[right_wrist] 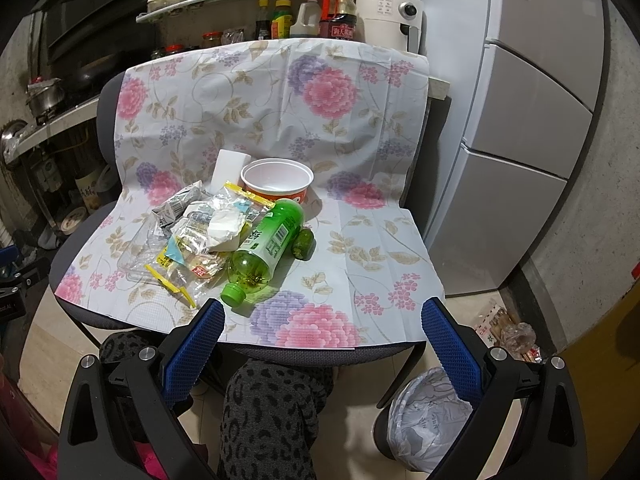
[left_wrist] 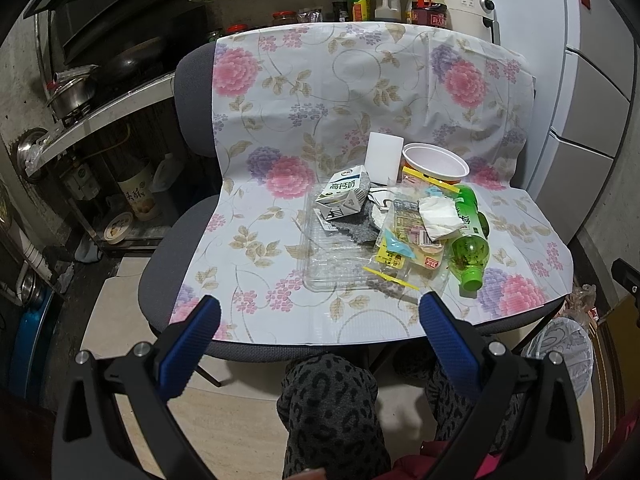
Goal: Collect trash
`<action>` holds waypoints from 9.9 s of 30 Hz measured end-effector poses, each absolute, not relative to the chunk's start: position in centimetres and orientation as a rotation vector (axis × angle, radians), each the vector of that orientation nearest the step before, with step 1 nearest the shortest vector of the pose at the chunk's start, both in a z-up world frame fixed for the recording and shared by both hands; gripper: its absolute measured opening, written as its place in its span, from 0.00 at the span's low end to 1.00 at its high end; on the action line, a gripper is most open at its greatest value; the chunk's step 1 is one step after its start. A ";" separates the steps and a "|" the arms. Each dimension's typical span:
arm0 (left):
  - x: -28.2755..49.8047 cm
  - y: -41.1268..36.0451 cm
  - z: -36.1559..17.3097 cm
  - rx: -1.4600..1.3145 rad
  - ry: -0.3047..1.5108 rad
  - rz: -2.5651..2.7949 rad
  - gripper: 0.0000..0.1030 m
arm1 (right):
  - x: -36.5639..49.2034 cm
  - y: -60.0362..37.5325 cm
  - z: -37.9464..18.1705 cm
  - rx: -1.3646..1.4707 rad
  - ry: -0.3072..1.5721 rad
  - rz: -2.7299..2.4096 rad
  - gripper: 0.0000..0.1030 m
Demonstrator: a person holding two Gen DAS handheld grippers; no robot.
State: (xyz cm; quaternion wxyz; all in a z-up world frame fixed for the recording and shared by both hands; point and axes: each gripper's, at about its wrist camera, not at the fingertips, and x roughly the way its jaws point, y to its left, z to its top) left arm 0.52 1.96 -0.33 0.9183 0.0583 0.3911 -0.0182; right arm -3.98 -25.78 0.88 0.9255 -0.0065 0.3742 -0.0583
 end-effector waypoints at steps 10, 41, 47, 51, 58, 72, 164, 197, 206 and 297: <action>0.5 2.0 -0.3 0.120 0.803 -0.039 0.94 | -4.0 -25.8 0.9 -0.013 0.767 -0.119 0.94; 4.6 1.9 -4.9 0.137 0.866 -0.062 0.94 | 1.2 -24.8 -3.0 0.013 0.791 0.001 0.94; 6.7 2.5 -7.2 0.117 0.887 -0.052 0.94 | 4.4 -23.9 -5.2 0.035 0.811 0.124 0.94; 8.8 3.3 -8.5 0.094 0.896 -0.029 0.94 | 6.4 -22.2 -6.2 0.006 0.788 0.186 0.94; 11.4 4.5 -9.7 0.053 0.903 -0.007 0.94 | 10.6 -19.6 -7.5 -0.055 0.777 0.257 0.80; 12.4 4.8 -11.3 0.042 0.926 -0.030 0.82 | 17.4 -16.9 -12.3 -0.139 0.877 0.298 0.64; 11.6 -5.8 -6.7 -0.184 0.616 -0.459 0.00 | 3.6 -28.8 -7.8 0.130 0.684 0.124 0.07; -6.1 -35.4 -15.7 0.349 0.740 -1.279 0.00 | -17.0 -51.1 -16.7 0.392 0.839 -0.509 0.07; -7.2 -41.3 -21.5 0.513 0.873 -1.277 0.00 | -17.5 -55.0 -22.9 0.566 0.939 -0.545 0.46; 12.5 1.1 -8.9 -0.101 0.691 -0.322 0.00 | 18.5 -22.6 -14.6 0.195 0.969 -0.103 0.59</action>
